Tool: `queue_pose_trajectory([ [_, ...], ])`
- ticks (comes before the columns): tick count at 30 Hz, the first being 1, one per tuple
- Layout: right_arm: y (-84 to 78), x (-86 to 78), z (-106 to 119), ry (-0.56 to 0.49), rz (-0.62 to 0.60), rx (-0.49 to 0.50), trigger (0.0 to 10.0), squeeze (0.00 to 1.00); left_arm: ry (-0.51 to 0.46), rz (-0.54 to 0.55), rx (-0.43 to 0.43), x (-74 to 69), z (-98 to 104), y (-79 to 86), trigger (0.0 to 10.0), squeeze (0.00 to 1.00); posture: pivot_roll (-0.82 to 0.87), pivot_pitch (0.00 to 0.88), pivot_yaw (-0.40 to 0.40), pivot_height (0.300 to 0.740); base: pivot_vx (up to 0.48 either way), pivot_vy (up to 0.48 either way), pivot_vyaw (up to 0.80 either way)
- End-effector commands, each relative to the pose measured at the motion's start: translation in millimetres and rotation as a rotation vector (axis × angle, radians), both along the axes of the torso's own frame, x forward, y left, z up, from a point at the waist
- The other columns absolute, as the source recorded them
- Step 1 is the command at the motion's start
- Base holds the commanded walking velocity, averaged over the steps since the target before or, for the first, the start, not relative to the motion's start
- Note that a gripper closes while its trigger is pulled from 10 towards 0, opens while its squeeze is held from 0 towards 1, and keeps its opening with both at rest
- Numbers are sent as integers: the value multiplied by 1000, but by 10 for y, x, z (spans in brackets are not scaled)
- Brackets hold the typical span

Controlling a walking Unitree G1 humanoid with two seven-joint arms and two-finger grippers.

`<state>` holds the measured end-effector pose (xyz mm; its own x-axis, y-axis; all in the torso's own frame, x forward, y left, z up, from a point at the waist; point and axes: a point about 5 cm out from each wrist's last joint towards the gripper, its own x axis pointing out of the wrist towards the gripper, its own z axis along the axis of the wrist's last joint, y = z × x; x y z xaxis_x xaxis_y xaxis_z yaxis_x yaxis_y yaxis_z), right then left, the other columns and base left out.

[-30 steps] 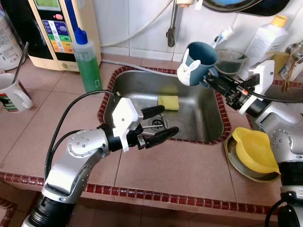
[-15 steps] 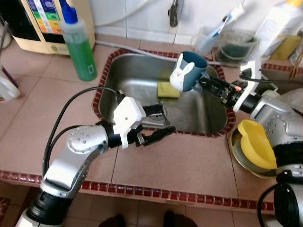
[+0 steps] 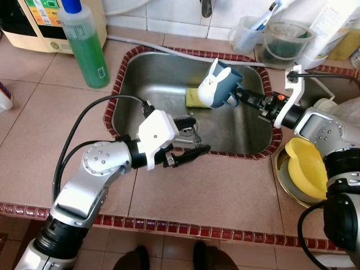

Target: Kitchen organization

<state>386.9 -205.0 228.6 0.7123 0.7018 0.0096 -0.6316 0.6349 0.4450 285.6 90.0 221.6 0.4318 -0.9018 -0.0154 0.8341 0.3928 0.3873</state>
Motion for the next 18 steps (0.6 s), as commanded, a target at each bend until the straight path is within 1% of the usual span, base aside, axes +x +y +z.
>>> queue_pose_trajectory([
  [1, -63, 4, 60, -4, -14, -3, 10000, 0, -15, -23, -4, -44, 44, -32, 10000, 0, -60, 314, -83, 740, 0, 0, 0],
  [3, -55, 7, 42, 4, -9, -6, 10000, 0, -17, -27, -6, -54, 47, -44, 10000, 0, -58, 316, -84, 740, 0, 0, 0],
  [5, -46, 6, 7, 47, -4, 3, 10000, 0, -19, -21, -11, -52, 55, -46, 10000, 0, -60, 319, -87, 740, 0, 0, 0],
  [6, -46, 6, 7, 47, -4, 3, 10000, 0, -19, -21, -11, -52, 55, -46, 10000, 0, -60, 319, -87, 740, 0, 0, 0],
  [7, -46, 2, 0, 59, 6, 4, 10000, 992, -23, -18, -12, -48, 58, -45, 10000, 0, -62, 320, -88, 740, 0, 0, 0],
  [9, -45, 0, 23, 51, 23, 27, 10000, 1000, -17, -16, -18, -40, 56, -41, 10000, 0, -65, 319, -89, 740, 0, 0, 0],
  [10, -54, 4, 58, 14, 24, 22, 10000, 1000, -19, -12, -15, -30, 49, -39, 10000, 0, -66, 318, -89, 740, 0, 0, 0],
  [11, -57, 8, 67, 6, 18, 19, 10000, 1000, -19, -11, -15, -28, 46, -39, 10000, 0, -66, 318, -89, 740, 0, 0, 0],
  [13, -57, 12, 94, 25, 19, 55, 10000, 1000, -19, -9, -17, -22, 46, -39, 10000, 0, -68, 317, -87, 740, 0, 0, 0],
  [18, -56, 34, 146, 68, -6, 96, 10000, 1000, -23, -8, -20, -12, 56, -39, 10000, 0, -69, 314, -86, 740, 0, 0, 0],
])
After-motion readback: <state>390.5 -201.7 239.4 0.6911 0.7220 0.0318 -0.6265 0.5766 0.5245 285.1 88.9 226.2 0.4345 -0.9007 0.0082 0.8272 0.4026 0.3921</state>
